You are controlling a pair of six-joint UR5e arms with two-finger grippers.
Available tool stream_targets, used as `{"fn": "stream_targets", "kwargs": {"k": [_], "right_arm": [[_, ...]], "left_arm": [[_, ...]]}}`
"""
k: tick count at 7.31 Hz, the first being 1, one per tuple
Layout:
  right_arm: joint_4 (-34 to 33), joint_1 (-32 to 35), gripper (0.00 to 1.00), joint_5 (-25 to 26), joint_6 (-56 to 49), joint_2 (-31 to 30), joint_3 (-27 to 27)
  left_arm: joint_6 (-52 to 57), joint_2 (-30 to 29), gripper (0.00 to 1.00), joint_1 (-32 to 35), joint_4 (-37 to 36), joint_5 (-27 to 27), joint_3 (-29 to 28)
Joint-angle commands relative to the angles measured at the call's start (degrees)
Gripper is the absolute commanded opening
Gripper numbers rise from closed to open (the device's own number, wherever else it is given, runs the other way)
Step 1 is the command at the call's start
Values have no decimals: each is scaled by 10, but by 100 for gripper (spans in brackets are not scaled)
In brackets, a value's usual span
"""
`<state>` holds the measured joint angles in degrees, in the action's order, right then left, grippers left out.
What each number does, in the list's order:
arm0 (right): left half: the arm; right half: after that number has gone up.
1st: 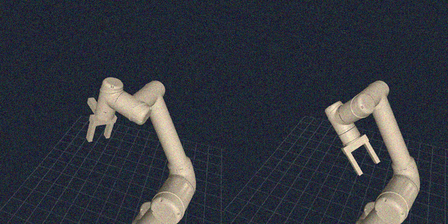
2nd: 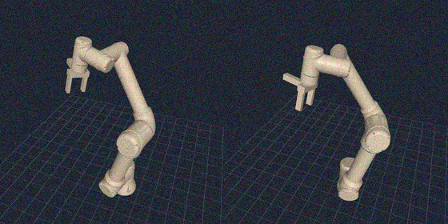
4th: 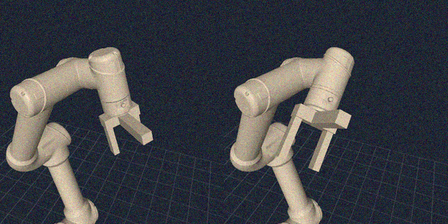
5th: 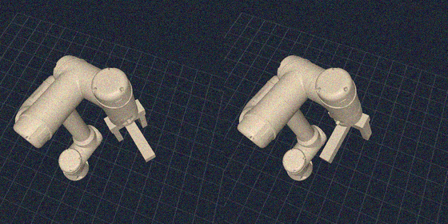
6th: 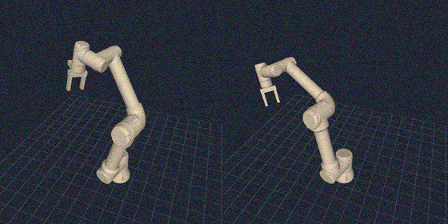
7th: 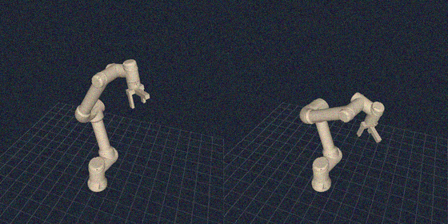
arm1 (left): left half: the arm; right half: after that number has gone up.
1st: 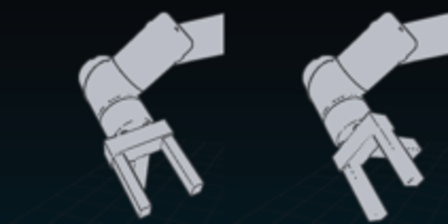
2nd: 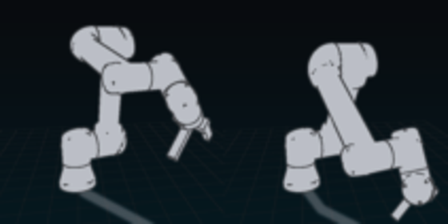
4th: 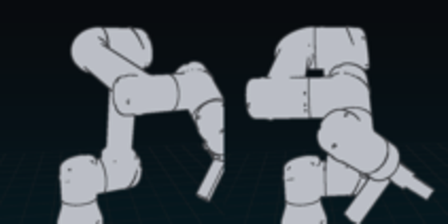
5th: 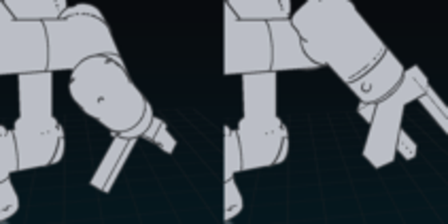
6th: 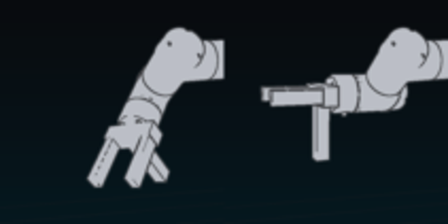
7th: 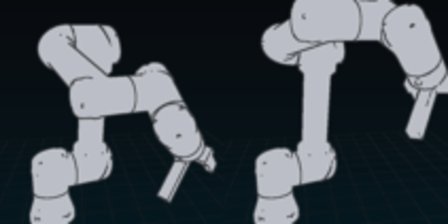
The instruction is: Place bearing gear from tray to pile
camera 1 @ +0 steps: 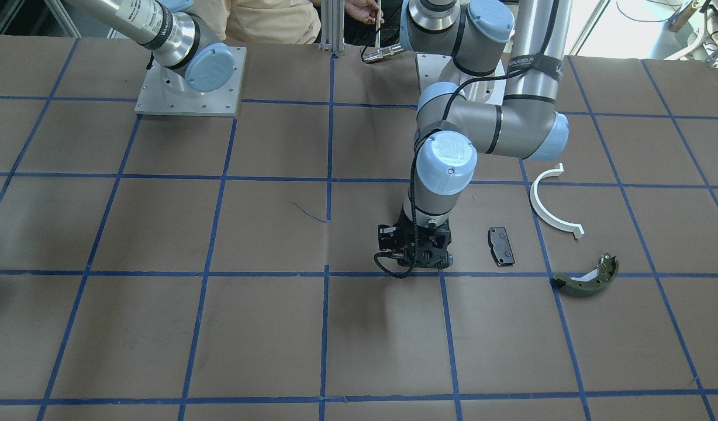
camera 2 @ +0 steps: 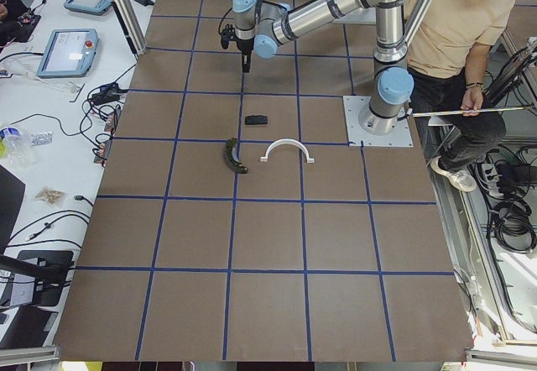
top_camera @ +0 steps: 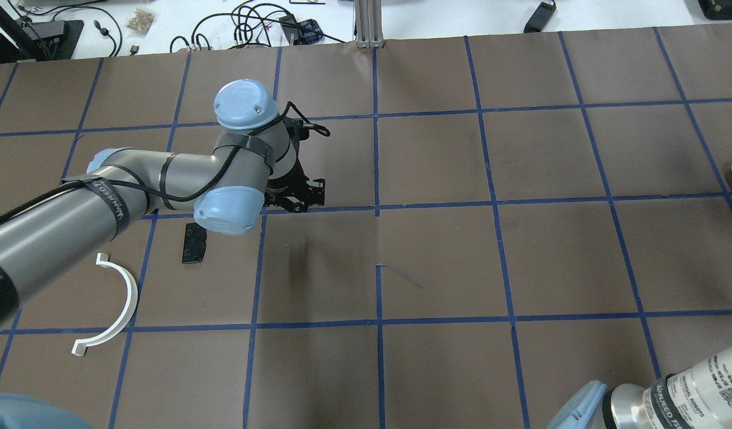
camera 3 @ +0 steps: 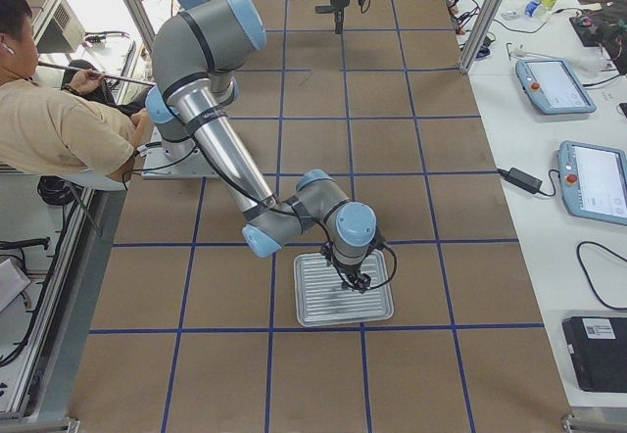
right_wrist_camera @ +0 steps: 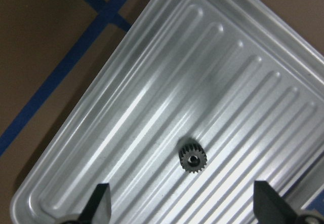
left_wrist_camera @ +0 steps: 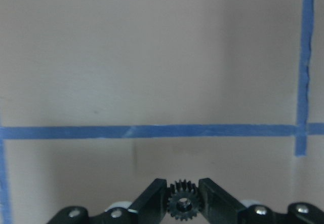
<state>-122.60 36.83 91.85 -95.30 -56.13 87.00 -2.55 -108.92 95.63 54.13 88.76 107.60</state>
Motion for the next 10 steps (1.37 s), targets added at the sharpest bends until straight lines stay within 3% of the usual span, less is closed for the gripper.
{"fn": "stream_targets", "kwargs": {"k": [1, 2, 4, 7, 9, 10], "right_arm": [[0, 0, 98, -2, 6, 15, -3], [-3, 0, 89, -3, 3, 18, -3], [-12, 0, 88, -3, -1, 27, -9], [-19, 0, 81, -2, 3, 32, -9], [-19, 0, 80, 0, 5, 33, -9], [-19, 0, 77, -1, 6, 33, -8]], "left_arm": [[136, 33, 0, -108, 65, 11, 2], [224, 39, 0, -169, 83, 19, 10], [329, 41, 0, -258, 72, 19, 52], [348, 30, 0, -280, 2, 20, 109], [349, 28, 0, -281, -21, 21, 118], [349, 24, 52, -281, -20, 21, 120]]}}
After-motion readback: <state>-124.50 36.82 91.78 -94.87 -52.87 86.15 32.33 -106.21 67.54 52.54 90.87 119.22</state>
